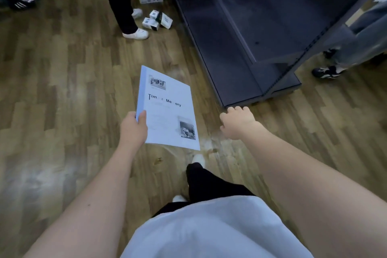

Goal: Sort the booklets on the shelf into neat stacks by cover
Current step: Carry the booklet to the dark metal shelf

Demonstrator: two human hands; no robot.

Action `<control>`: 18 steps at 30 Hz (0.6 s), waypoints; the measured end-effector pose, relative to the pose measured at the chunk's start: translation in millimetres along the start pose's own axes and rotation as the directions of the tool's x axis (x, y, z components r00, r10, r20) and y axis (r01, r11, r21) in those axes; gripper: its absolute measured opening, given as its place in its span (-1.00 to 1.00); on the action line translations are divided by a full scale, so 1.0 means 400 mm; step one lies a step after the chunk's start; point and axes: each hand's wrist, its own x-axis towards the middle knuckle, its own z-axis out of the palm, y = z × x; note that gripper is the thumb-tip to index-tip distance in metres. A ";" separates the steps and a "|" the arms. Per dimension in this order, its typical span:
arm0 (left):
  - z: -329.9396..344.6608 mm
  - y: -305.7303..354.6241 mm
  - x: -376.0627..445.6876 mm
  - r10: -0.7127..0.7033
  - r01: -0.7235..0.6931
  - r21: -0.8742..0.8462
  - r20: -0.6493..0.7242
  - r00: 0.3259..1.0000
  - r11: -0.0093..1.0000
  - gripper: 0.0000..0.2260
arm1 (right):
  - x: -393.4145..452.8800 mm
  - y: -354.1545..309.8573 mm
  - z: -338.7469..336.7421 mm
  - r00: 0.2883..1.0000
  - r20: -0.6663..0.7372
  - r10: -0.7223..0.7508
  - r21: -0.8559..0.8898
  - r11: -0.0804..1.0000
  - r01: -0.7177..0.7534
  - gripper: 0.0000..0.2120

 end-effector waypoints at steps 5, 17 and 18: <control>0.018 0.037 0.130 -0.007 0.006 0.050 0.024 1.000 0.999 -0.74 | 0.152 0.032 -0.056 0.999 0.047 -0.010 -0.031 0.999 0.011 -0.66; 0.062 0.204 0.494 -0.107 0.111 0.037 -0.096 0.990 0.993 -0.67 | 0.509 0.184 -0.294 0.995 0.065 -0.082 -0.059 0.995 0.086 -0.63; 0.066 0.209 0.513 -0.121 0.125 0.033 -0.105 0.987 0.992 -0.68 | 0.530 0.190 -0.305 0.993 0.075 -0.086 -0.060 0.994 0.091 -0.62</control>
